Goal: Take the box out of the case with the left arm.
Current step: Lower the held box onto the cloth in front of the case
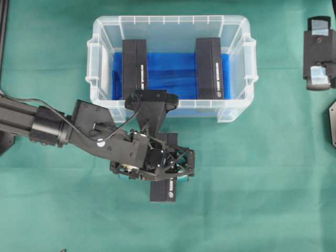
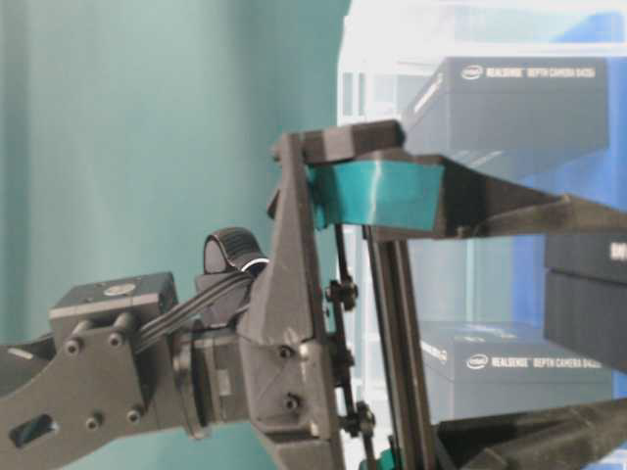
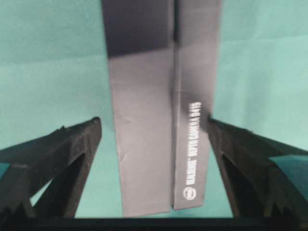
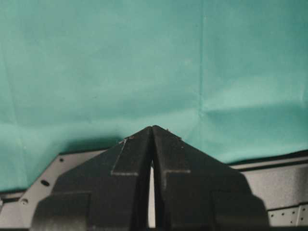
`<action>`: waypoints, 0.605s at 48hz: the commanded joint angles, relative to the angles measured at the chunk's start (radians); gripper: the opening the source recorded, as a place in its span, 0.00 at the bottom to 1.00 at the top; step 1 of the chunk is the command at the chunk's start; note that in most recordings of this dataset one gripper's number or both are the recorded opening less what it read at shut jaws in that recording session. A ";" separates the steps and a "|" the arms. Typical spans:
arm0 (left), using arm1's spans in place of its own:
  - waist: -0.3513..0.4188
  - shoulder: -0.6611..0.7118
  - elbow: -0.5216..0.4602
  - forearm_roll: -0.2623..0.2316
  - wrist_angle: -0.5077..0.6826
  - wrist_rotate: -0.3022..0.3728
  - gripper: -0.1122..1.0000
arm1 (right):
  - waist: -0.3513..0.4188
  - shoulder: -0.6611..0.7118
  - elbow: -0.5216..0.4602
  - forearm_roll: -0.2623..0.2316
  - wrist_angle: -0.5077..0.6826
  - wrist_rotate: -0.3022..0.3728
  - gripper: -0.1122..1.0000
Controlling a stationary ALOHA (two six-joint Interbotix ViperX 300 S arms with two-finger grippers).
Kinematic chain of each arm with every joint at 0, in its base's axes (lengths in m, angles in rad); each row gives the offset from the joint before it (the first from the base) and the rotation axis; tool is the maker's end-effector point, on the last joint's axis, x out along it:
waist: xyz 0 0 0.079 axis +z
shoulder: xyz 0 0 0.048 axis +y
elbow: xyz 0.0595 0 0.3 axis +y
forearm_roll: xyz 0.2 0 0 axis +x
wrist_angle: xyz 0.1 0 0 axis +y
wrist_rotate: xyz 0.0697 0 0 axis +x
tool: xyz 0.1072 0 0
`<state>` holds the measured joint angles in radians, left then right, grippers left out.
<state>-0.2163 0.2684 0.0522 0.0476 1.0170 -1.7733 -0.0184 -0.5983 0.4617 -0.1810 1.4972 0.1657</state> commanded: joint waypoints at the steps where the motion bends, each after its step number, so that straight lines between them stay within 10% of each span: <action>1: 0.002 -0.021 -0.017 -0.005 -0.005 -0.002 0.97 | 0.000 -0.003 -0.009 -0.003 -0.003 0.002 0.10; 29: 0.005 -0.064 -0.072 -0.008 0.023 -0.008 0.96 | 0.000 -0.002 -0.011 -0.003 0.002 0.002 0.10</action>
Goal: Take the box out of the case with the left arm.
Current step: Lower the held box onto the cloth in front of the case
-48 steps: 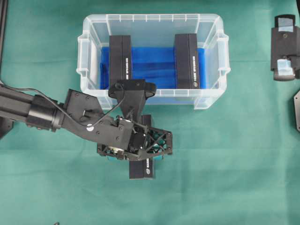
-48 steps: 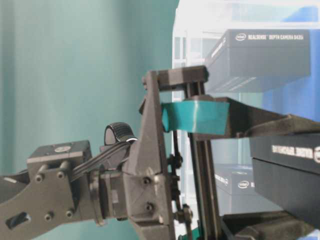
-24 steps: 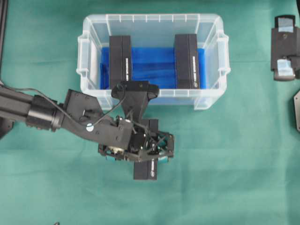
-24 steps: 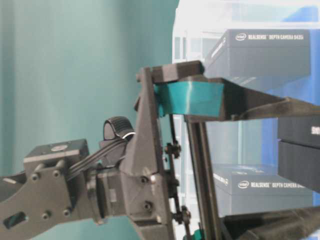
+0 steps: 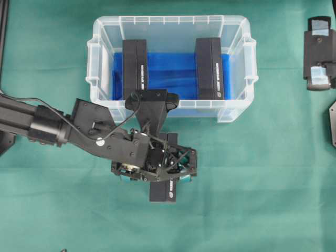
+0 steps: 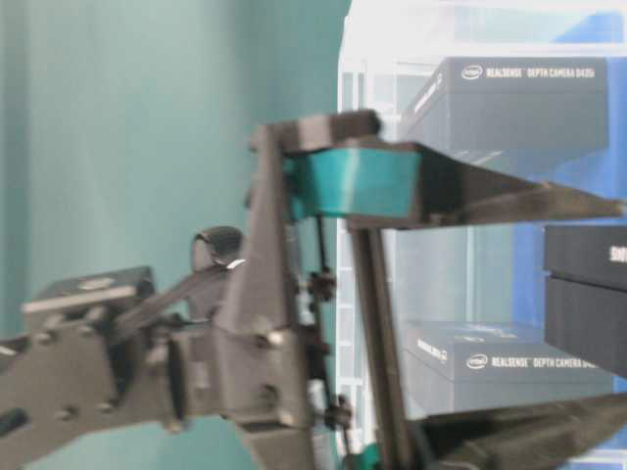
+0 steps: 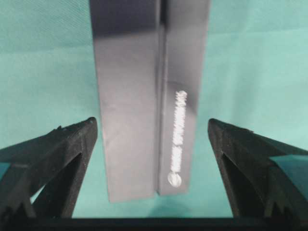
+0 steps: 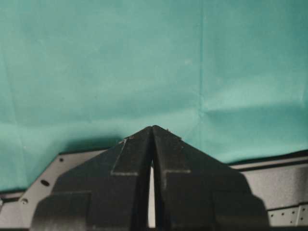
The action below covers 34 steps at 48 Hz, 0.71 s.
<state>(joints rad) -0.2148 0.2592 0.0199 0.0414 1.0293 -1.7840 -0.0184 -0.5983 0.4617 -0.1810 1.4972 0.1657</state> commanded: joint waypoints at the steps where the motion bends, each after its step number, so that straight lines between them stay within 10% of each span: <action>1: 0.003 -0.057 -0.046 -0.002 0.018 0.005 0.96 | 0.000 -0.003 -0.011 -0.003 0.002 0.002 0.10; 34: 0.021 -0.129 -0.239 0.008 0.256 0.018 0.96 | 0.000 -0.003 -0.011 -0.003 0.003 0.003 0.10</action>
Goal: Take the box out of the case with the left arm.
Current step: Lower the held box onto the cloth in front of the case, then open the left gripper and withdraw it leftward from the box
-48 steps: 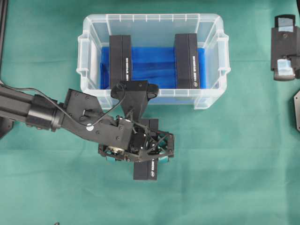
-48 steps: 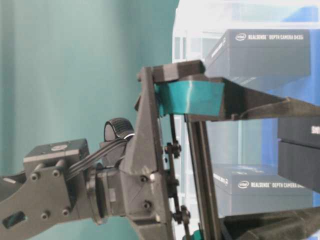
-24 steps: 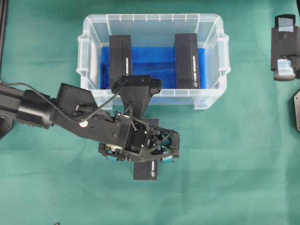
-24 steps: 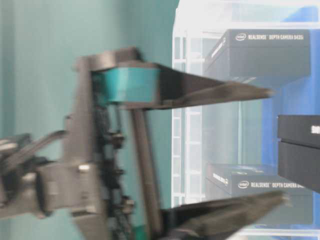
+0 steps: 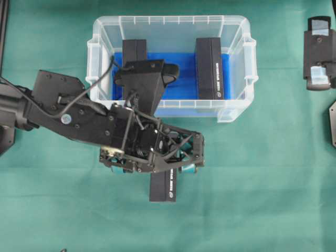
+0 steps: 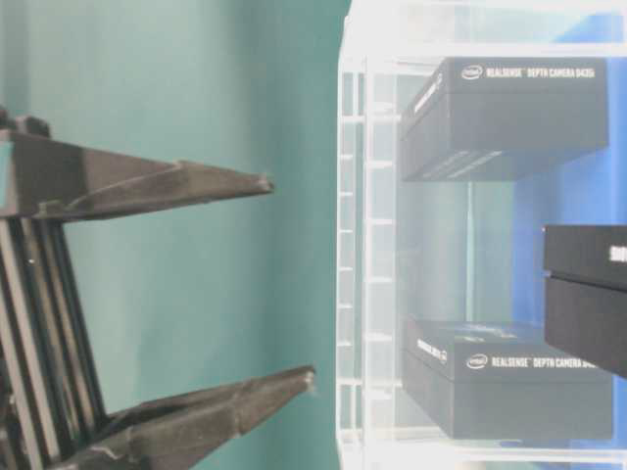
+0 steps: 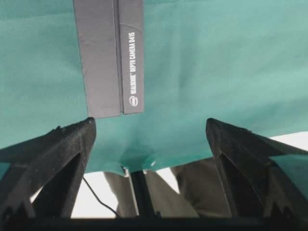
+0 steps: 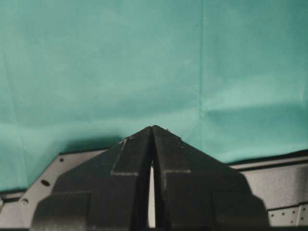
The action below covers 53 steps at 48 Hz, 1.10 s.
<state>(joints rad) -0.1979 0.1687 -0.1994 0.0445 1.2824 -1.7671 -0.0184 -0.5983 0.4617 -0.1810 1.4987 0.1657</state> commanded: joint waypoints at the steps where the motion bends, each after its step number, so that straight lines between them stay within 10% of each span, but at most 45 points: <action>1: 0.005 -0.038 -0.018 0.005 0.003 0.002 0.96 | 0.000 -0.003 -0.011 -0.003 0.000 0.003 0.10; 53: -0.061 -0.479 0.483 0.005 0.011 -0.017 0.96 | 0.000 -0.003 -0.008 -0.003 0.002 0.002 0.10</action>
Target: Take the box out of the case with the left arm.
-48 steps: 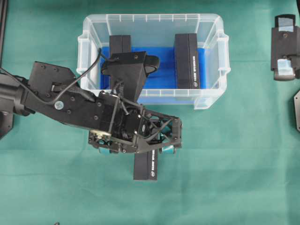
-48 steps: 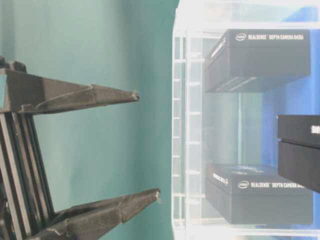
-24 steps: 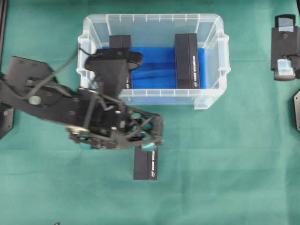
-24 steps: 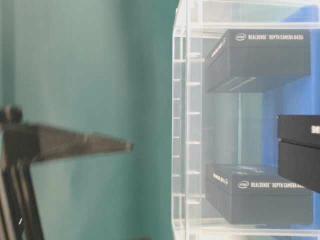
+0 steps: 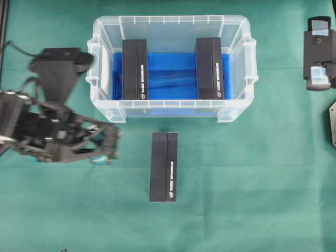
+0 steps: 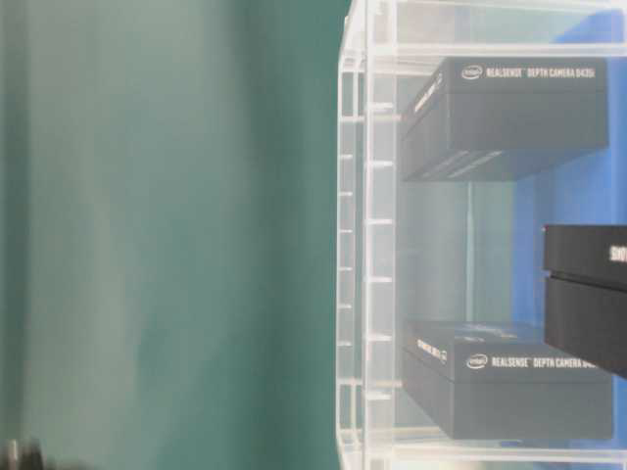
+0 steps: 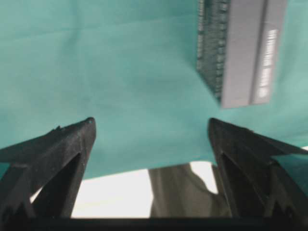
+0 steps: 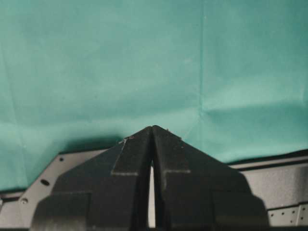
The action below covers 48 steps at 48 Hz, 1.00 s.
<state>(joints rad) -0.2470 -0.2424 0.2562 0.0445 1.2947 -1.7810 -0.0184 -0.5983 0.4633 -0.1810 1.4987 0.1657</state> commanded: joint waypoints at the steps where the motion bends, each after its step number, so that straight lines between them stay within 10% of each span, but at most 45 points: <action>1: -0.015 -0.081 0.041 0.005 -0.002 -0.006 0.96 | 0.000 -0.003 -0.008 -0.003 0.000 0.002 0.10; 20: -0.035 -0.318 0.242 0.005 0.018 -0.009 0.96 | 0.000 -0.005 0.006 -0.002 0.002 0.002 0.10; 48: 0.000 -0.353 0.256 0.005 0.037 0.003 0.96 | 0.000 -0.006 0.008 0.000 0.000 0.002 0.10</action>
<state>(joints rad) -0.2684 -0.5829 0.5231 0.0460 1.3315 -1.7794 -0.0184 -0.5998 0.4801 -0.1810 1.4987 0.1657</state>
